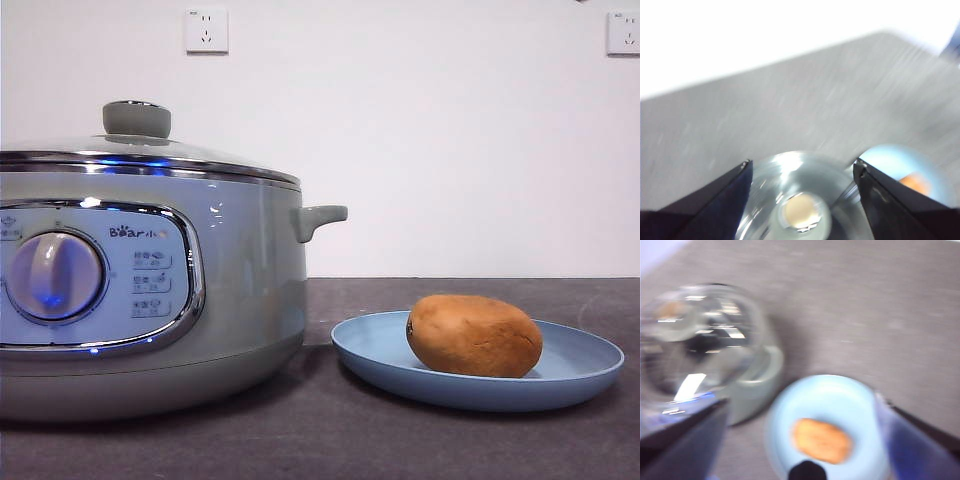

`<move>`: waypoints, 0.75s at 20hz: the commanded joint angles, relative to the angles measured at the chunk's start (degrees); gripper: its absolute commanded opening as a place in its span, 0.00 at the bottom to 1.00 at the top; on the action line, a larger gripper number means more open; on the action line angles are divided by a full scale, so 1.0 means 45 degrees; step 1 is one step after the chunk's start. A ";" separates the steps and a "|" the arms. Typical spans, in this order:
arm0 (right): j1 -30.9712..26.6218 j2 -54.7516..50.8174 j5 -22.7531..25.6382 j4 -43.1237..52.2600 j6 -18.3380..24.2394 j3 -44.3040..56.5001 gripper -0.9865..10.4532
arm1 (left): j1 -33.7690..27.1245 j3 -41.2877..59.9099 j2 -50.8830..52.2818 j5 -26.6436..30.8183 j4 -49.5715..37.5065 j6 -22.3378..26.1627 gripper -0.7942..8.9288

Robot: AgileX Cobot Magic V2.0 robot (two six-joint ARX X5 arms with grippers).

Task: Take the potato out from the steamer,put the potato on the plate,close the lid

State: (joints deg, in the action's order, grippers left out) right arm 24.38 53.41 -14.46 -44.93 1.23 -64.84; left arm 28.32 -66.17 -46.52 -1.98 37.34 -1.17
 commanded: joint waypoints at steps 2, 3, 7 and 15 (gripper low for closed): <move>0.0015 -0.0505 -0.1015 0.0146 -0.0170 0.0107 0.11 | 0.0058 0.0073 0.1452 -0.1117 0.0486 0.0078 0.09; 0.0015 -0.0675 -0.1141 0.0155 -0.0126 0.0107 0.08 | 0.0058 0.0073 0.1715 -0.1307 0.0913 0.0068 0.07; 0.0010 -0.1287 -0.1064 0.0170 -0.0121 0.0107 0.08 | 0.0053 0.0073 0.1962 -0.1234 0.1647 0.0078 0.07; 0.0010 -0.1457 -0.1049 0.0155 -0.0214 0.0107 0.08 | 0.0044 0.0073 0.1831 -0.1248 0.2574 -0.0219 0.08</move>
State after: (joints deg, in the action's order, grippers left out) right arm 24.38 46.89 -19.31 -44.56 0.82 -64.84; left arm 28.42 -66.19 -38.17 -7.64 49.06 -1.61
